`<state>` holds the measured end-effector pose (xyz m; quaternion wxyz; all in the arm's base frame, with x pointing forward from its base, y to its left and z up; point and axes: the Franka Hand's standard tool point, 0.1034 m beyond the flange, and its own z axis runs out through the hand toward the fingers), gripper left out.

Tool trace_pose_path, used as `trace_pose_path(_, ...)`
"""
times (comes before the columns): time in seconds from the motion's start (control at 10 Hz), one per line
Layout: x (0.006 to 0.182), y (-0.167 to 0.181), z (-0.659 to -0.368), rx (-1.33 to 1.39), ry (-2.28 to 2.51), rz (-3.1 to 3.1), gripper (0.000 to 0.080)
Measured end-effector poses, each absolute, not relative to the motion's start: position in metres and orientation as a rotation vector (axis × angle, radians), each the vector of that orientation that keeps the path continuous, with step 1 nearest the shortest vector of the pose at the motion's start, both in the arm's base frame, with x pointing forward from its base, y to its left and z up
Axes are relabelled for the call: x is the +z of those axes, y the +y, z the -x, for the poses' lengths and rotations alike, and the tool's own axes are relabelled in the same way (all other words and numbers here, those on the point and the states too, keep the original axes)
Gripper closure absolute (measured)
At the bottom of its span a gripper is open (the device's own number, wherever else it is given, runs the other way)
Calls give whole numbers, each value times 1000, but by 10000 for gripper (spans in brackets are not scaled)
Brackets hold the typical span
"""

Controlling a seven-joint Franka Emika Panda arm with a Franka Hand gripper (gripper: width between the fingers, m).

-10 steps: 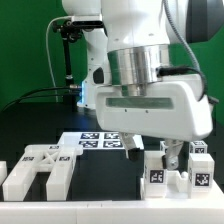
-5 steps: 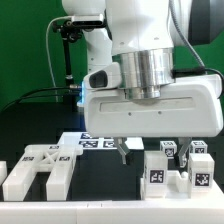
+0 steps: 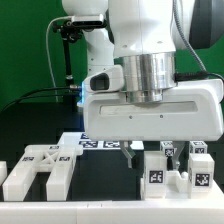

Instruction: Assemble chair

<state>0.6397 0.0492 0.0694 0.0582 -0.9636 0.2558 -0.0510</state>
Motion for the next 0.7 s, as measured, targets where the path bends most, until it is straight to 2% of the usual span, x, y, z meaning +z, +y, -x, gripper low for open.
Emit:
trace_pose_path(0.1,70,50,-640,-147,904,2877,516)
trace_pose_path(0.4,72,51,-642,-118,1408,2655,514)
trace_pose_path(0.7,71,56,-643,-60,2058,2148,514)
